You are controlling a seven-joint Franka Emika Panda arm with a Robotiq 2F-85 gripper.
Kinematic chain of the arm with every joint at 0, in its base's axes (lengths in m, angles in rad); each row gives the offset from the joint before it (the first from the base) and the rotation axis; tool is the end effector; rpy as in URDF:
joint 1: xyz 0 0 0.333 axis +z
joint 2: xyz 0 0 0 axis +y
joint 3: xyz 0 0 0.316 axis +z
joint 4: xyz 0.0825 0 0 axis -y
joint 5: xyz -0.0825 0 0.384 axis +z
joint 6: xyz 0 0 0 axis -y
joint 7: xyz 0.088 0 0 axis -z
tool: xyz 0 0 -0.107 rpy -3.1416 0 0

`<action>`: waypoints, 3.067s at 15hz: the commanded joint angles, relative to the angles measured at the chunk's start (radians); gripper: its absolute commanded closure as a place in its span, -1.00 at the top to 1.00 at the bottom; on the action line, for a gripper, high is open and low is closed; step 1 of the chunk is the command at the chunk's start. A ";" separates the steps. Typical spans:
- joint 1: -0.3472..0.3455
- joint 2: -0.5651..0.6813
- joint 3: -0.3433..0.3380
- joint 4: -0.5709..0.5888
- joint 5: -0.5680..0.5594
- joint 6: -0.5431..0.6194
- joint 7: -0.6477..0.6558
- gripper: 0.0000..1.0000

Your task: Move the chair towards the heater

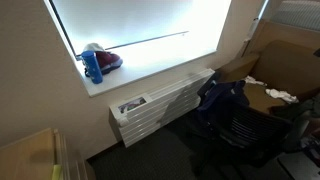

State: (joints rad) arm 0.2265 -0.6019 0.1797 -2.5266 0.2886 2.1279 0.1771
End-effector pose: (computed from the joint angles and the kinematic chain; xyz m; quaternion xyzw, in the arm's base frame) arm 0.3499 0.1690 0.4941 -0.9911 -0.0394 -0.0745 0.1030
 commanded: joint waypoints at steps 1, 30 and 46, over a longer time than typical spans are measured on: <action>-0.005 0.000 0.004 0.002 0.002 -0.004 -0.002 1.00; 0.114 0.734 0.115 0.383 0.061 -0.070 -0.212 1.00; 0.178 0.821 0.176 0.357 -0.242 0.004 -0.153 1.00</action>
State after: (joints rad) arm 0.4015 0.1783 0.3680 -2.1464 0.1198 2.0479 0.0022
